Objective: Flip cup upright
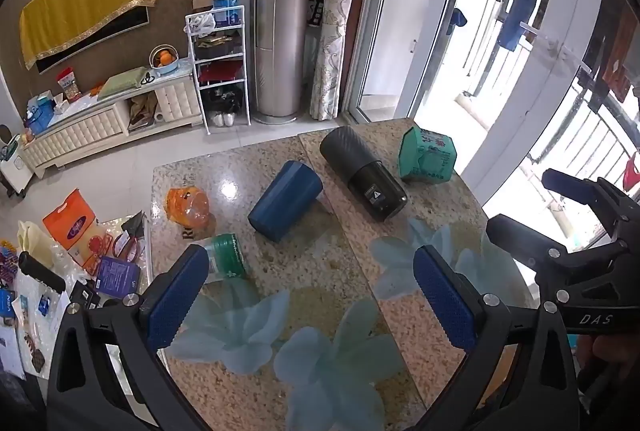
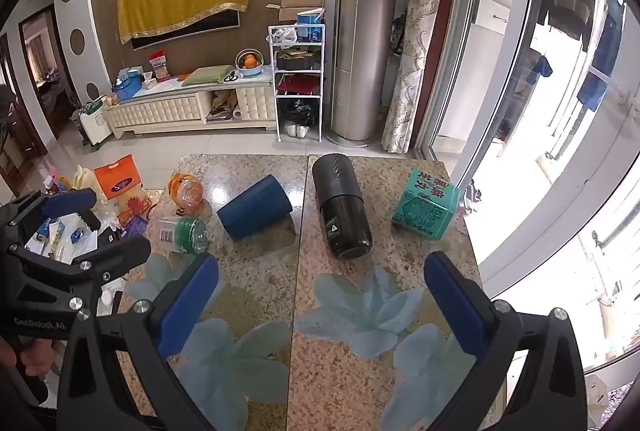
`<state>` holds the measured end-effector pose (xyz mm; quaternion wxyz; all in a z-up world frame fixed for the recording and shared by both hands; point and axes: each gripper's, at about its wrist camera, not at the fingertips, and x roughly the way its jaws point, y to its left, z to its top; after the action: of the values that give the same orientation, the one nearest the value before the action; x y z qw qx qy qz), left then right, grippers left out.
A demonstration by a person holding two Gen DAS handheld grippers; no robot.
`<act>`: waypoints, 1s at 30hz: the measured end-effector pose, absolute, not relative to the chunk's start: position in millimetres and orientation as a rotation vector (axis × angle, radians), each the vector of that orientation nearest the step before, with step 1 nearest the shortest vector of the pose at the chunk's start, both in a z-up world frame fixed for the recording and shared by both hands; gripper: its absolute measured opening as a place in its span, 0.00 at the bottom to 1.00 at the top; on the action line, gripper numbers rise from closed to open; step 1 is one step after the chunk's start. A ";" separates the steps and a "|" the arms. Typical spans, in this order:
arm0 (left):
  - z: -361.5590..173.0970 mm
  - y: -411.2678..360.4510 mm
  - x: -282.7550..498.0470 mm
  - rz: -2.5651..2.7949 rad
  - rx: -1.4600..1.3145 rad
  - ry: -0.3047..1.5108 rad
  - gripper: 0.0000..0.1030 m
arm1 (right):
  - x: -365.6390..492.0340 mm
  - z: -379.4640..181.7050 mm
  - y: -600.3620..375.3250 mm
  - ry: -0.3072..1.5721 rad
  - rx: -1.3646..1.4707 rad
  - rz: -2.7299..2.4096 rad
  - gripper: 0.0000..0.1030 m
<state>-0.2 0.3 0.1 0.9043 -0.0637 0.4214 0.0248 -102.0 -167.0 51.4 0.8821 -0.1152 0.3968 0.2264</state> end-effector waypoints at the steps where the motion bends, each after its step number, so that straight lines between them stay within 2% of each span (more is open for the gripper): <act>1: 0.0 0.1 0.0 0.055 -0.124 0.876 1.00 | -102.3 51.8 -167.5 0.822 -0.231 0.476 1.00; 30: 3.2 -2.6 -1.2 0.053 -0.123 0.870 1.00 | -102.6 51.6 -169.1 0.831 -0.235 0.473 1.00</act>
<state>-1.2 -2.6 3.2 0.9046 -0.0593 0.4213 0.0256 -102.6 -169.1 51.6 0.8813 -0.1126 0.3987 0.2273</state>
